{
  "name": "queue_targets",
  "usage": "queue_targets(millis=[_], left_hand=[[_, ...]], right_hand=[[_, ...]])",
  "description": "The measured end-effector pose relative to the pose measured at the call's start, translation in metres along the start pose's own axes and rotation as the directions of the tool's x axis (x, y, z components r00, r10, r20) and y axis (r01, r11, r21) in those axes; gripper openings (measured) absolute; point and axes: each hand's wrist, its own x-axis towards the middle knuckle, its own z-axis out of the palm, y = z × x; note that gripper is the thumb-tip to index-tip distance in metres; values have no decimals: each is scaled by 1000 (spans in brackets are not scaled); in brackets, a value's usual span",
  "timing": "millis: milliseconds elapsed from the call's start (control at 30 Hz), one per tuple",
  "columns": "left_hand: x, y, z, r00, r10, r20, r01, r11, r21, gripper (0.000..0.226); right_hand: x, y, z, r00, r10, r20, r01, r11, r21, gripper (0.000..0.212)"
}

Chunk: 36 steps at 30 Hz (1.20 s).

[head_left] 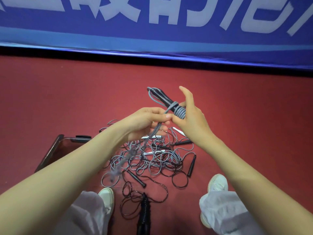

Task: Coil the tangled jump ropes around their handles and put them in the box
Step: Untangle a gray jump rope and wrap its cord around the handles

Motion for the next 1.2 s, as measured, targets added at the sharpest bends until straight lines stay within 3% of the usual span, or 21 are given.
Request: queue_targets(millis=[67,200,300,467,533,633,833,967,1133,1200], left_hand=[[0,0,1,999,49,0,-49,999,-5,9],[0,2,0,995,98,-30,-100,994,-45,28],[1,1,-4,988,138,-73,-137,990,8,18],[-1,2,-3,982,166,-91,-168,986,-14,33],[-2,3,0,971,220,-89,-219,975,22,28],[-2,3,3,941,300,-153,-293,954,66,25],[1,-7,5,924,323,-203,-309,946,95,29],[2,-8,7,940,307,-150,-299,951,74,35],[-2,-2,-12,973,228,23,-228,955,192,48],[-4,2,-26,975,180,133,-205,955,212,38]], right_hand=[[1,-1,1,999,22,-31,-19,995,94,78],[3,-3,-3,996,53,-75,-37,979,199,76],[4,-7,-3,996,84,-27,-69,934,349,78],[3,-7,-11,984,23,177,-133,759,637,90],[1,-10,-11,966,38,256,-217,657,722,79],[4,-12,-6,961,80,266,-264,563,783,66],[6,-15,2,978,132,163,-209,684,699,37],[4,-15,1,976,155,152,-216,633,743,37],[5,-14,-9,966,179,189,-248,421,872,35],[5,-16,-18,953,164,254,-297,351,888,38]])
